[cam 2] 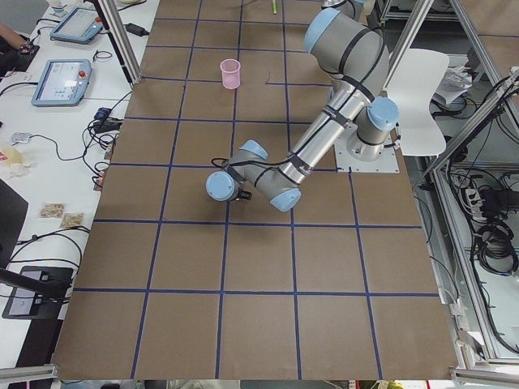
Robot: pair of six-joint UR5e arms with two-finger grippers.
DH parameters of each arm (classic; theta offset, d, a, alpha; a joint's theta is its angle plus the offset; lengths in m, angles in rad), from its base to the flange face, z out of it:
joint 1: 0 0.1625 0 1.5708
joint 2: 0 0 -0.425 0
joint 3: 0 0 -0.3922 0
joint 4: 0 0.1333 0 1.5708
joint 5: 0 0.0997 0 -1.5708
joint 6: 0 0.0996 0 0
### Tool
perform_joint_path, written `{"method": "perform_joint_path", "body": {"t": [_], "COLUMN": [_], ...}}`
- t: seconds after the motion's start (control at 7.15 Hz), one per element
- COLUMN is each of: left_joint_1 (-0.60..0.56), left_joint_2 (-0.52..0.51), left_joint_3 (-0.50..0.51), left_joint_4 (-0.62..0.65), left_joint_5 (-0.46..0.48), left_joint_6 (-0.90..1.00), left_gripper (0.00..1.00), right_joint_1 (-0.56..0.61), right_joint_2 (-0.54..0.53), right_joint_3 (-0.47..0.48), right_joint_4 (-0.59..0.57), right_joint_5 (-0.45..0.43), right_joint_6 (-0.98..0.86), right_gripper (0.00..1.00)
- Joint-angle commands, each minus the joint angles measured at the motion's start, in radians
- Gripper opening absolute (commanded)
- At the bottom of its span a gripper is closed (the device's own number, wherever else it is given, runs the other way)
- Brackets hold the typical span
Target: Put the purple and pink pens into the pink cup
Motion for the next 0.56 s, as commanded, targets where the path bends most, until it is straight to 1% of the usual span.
{"method": "perform_joint_path", "body": {"t": [0.0, 0.14, 0.28, 0.42], "left_joint_1": [0.0, 0.0, 0.003, 0.005], "left_joint_2": [0.002, -0.001, -0.001, -0.003], "left_joint_3": [-0.001, -0.001, -0.001, -0.001], "left_joint_4": [-0.004, -0.004, -0.001, -0.001], "left_joint_5": [0.003, 0.001, 0.001, 0.001], "left_joint_6": [-0.045, -0.044, -0.04, -0.041], "left_gripper": [0.9, 0.78, 0.77, 0.78], "right_joint_1": [0.143, 0.235, 0.353, 0.453], "right_joint_2": [-0.175, -0.235, -0.262, -0.272], "right_joint_3": [0.004, 0.004, -0.001, -0.005], "right_joint_4": [0.128, 0.159, 0.152, 0.143], "right_joint_5": [0.22, 0.293, 0.34, 0.44], "right_joint_6": [0.103, 0.254, 0.34, 0.49], "right_gripper": [0.0, 0.0, 0.0, 0.0]}}
